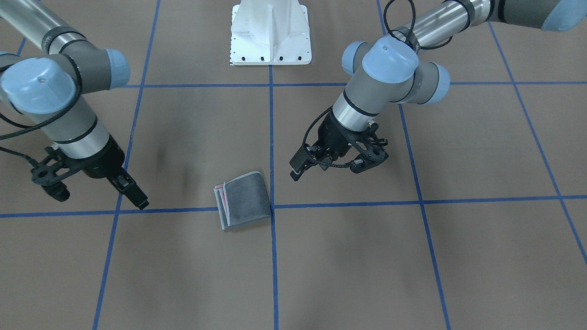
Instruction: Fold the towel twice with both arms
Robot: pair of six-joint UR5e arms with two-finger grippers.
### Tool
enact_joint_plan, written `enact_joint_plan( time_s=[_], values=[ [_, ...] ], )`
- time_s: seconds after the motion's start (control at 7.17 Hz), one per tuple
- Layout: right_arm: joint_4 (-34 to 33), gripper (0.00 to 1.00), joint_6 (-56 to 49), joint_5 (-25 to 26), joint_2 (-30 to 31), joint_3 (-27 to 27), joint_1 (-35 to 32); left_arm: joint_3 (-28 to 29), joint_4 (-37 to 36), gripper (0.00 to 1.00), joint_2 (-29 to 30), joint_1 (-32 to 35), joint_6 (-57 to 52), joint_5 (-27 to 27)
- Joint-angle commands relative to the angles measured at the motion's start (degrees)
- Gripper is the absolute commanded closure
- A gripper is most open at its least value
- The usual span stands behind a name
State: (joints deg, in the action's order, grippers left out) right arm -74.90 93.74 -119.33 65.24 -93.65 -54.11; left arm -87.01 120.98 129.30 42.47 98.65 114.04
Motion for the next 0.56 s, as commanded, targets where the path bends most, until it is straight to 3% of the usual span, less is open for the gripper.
enact_joint_plan(
  time_s=[0.0, 0.28, 0.42],
  values=[
    [-0.2, 0.0, -18.7, -7.1, 3.7, 0.1, -7.6, -6.8, -10.1, 0.0, -4.1, 1.5, -14.9, 0.2],
    [-0.9, 0.0, -35.2, -8.8, 7.5, 0.8, -12.9, -18.0, -24.1, 0.0, -12.8, 4.3, -35.9, 0.2],
    [-0.9, 0.0, -41.6, -10.5, 9.7, 1.0, -15.6, -21.6, -25.3, 0.0, -19.1, 7.1, -46.0, 0.6]
  ],
)
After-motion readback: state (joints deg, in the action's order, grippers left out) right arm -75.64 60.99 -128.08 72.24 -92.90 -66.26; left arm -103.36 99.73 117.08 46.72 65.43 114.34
